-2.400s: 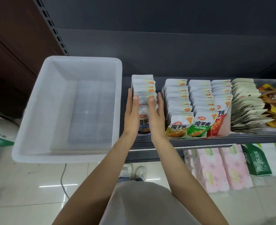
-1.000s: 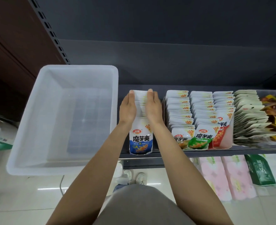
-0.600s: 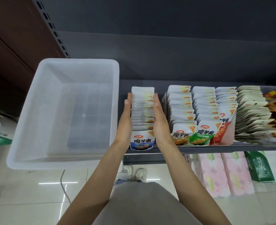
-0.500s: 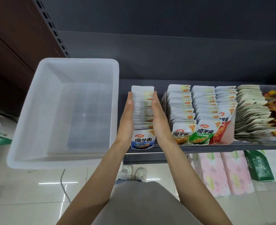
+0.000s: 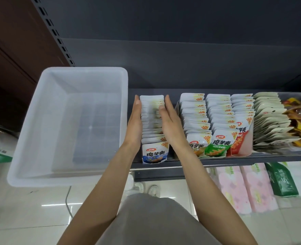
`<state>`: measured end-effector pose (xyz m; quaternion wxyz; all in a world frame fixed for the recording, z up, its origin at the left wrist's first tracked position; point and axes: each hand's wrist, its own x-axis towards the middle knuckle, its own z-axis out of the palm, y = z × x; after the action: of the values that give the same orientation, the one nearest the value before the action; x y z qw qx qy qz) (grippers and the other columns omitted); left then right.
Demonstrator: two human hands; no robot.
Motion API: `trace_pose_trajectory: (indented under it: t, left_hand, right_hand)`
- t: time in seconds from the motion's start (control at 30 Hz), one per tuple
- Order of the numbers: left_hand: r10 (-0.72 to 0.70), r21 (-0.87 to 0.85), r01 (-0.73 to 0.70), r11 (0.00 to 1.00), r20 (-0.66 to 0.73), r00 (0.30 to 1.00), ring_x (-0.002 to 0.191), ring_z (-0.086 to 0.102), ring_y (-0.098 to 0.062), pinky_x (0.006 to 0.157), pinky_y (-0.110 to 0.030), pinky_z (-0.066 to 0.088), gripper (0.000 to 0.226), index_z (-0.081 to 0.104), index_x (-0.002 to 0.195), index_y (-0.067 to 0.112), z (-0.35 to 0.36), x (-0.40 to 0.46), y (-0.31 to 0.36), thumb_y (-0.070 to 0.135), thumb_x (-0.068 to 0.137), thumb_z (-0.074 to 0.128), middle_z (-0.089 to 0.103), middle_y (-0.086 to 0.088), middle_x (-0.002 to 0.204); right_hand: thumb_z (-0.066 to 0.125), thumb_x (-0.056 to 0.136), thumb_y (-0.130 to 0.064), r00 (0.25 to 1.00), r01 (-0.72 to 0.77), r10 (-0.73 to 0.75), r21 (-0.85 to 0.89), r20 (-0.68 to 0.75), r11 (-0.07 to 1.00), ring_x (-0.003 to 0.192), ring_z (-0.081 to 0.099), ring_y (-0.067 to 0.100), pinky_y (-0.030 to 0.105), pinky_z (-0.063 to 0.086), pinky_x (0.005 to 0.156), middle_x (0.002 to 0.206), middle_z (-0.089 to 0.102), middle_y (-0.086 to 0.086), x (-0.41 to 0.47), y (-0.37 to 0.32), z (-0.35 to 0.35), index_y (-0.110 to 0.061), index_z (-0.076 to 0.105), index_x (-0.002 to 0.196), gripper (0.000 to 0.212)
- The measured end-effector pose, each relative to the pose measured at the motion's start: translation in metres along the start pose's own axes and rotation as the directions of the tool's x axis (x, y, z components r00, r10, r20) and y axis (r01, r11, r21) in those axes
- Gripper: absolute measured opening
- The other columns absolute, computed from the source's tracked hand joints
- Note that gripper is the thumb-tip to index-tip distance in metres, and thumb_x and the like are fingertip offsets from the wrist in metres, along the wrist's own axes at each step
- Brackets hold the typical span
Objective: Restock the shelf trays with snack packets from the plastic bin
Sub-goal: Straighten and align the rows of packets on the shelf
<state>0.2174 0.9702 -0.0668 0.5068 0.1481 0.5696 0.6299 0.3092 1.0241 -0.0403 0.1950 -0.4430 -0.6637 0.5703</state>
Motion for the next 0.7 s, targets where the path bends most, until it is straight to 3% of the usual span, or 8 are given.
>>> trace_pose_trajectory:
  t: [0.37, 0.5, 0.53, 0.57, 0.6, 0.63, 0.67, 0.7]
  left_hand:
    - [-0.015, 0.048, 0.014, 0.999, 0.035, 0.999, 0.131, 0.044, -0.017, 0.11, -0.044, 0.034, 0.075, 0.034, 0.144, 0.033, 0.0, -0.015, 0.006, 0.074, 0.082, 0.045, 0.044, 0.003, 0.144]
    - [-0.015, -0.081, 0.018, 0.997, 0.034, 0.999, 0.074, 0.063, 0.013, 0.062, -0.014, 0.052, 0.039, 0.051, 0.096, 0.04, 0.004, -0.034, -0.011, 0.045, 0.101, 0.013, 0.07, 0.026, 0.081]
    - [-0.056, -0.054, 0.056, 0.997, -0.001, 0.998, 0.069, 0.059, 0.019, 0.076, -0.008, 0.049, 0.038, 0.05, 0.094, 0.046, 0.01, -0.031, -0.027, 0.053, 0.098, 0.013, 0.069, 0.029, 0.086]
    - [-0.101, 0.0, 0.101, 0.995, -0.006, 0.995, 0.068, 0.054, 0.025, 0.061, -0.038, 0.055, 0.042, 0.053, 0.095, 0.049, 0.011, -0.023, -0.046, 0.067, 0.092, 0.016, 0.066, 0.029, 0.104]
    - [-0.177, 0.024, 0.176, 0.984, 0.023, 0.984, 0.068, 0.048, 0.029, 0.039, -0.043, 0.021, 0.046, 0.054, 0.099, 0.054, 0.008, -0.025, -0.053, 0.079, 0.083, 0.019, 0.059, 0.03, 0.12]
    - [-0.196, 0.016, 0.196, 0.98, -0.011, 0.981, 0.07, 0.045, 0.03, 0.088, -0.039, 0.052, 0.047, 0.053, 0.099, 0.058, 0.009, -0.014, -0.069, 0.085, 0.078, 0.021, 0.053, 0.032, 0.126]
    - [-0.203, -0.004, 0.203, 0.979, -0.004, 0.979, 0.075, 0.044, 0.029, 0.105, -0.014, 0.021, 0.046, 0.052, 0.098, 0.061, 0.002, -0.003, -0.083, 0.086, 0.077, 0.02, 0.053, 0.033, 0.124]
    - [-0.199, 0.015, 0.199, 0.98, 0.017, 0.98, 0.083, 0.045, 0.027, 0.103, -0.022, 0.037, 0.045, 0.052, 0.097, 0.06, 0.004, -0.005, -0.079, 0.085, 0.078, 0.02, 0.055, 0.032, 0.122]
  right_hand:
    - [0.03, 0.1, -0.049, 0.993, -0.061, 0.055, 0.056, 0.104, 0.997, 0.145, 0.006, 0.006, 0.034, 0.011, 0.119, 0.159, -0.001, -0.012, -0.004, -0.006, -0.002, -0.032, -0.006, 0.15, 0.065]
    - [0.03, 0.097, -0.057, 0.972, -0.228, 0.199, 0.312, 0.122, 0.922, 0.13, 0.045, 0.01, 0.037, 0.035, 0.112, 0.142, 0.046, -0.011, -0.042, -0.009, -0.009, -0.031, 0.023, 0.15, 0.059]
    - [0.028, 0.1, -0.05, 0.968, -0.249, 0.224, 0.315, 0.115, 0.916, 0.131, 0.045, 0.014, 0.034, 0.037, 0.109, 0.14, 0.048, -0.01, -0.053, -0.018, -0.011, -0.026, 0.024, 0.15, 0.055]
    - [0.024, 0.102, -0.041, 0.967, -0.252, 0.224, 0.302, 0.124, 0.919, 0.136, 0.038, 0.018, 0.028, 0.038, 0.107, 0.143, 0.043, -0.005, -0.062, -0.023, -0.013, -0.02, 0.023, 0.15, 0.053]
    - [0.022, 0.103, -0.034, 0.967, -0.239, 0.201, 0.29, 0.155, 0.927, 0.139, 0.031, 0.019, 0.019, 0.036, 0.102, 0.147, 0.035, 0.0, -0.07, -0.027, -0.014, -0.013, 0.02, 0.15, 0.052]
    - [0.022, 0.102, -0.033, 0.97, -0.217, 0.173, 0.291, 0.171, 0.932, 0.138, 0.029, 0.017, 0.014, 0.034, 0.096, 0.15, 0.03, 0.003, -0.076, -0.027, -0.013, -0.009, 0.019, 0.149, 0.052]
    - [0.024, 0.101, -0.036, 0.969, -0.213, 0.165, 0.284, 0.186, 0.935, 0.133, 0.033, 0.013, 0.013, 0.031, 0.096, 0.152, 0.026, 0.003, -0.083, -0.04, -0.013, -0.005, 0.024, 0.147, 0.056]
    - [0.027, 0.099, -0.042, 0.964, -0.227, 0.173, 0.291, 0.201, 0.929, 0.128, 0.037, 0.009, 0.014, 0.029, 0.097, 0.153, 0.025, 0.003, -0.083, -0.038, -0.015, -0.004, 0.029, 0.146, 0.06]
